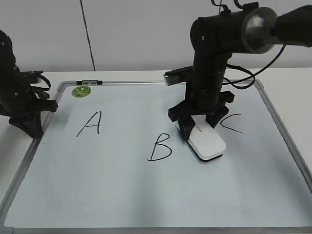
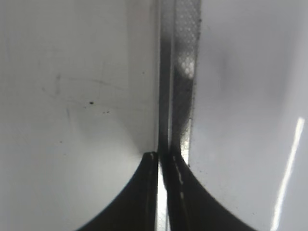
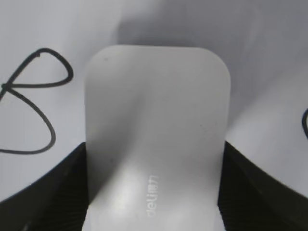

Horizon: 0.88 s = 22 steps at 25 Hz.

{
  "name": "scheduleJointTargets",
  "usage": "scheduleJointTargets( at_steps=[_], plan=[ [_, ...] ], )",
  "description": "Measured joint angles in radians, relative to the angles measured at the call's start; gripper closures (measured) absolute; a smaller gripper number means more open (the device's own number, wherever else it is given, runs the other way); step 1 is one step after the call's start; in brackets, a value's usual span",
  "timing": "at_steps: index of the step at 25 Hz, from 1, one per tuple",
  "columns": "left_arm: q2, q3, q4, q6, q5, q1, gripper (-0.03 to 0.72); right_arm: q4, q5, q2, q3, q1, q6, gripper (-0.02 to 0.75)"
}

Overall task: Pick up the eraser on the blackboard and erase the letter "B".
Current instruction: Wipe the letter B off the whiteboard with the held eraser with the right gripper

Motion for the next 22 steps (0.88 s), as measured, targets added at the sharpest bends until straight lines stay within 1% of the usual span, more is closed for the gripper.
scheduleJointTargets(
  at_steps=[6, 11, 15, 22],
  plan=[
    [0.0, 0.0, 0.0, 0.0, 0.0, 0.0, 0.672, -0.002, 0.004, 0.046, -0.06, 0.005, 0.017, 0.212],
    [0.0, 0.0, 0.0, 0.0, -0.002, 0.0, 0.673, -0.02, 0.012, 0.07, -0.087, 0.027, 0.03, 0.212],
    [0.0, 0.0, 0.0, 0.002, -0.002, 0.0, 0.672, -0.042, 0.012, 0.075, -0.091, 0.063, 0.03, 0.212],
    [0.0, 0.0, -0.004, 0.002, -0.002, 0.0, 0.672, -0.042, 0.008, 0.078, -0.091, 0.145, 0.03, 0.212]
  ],
)
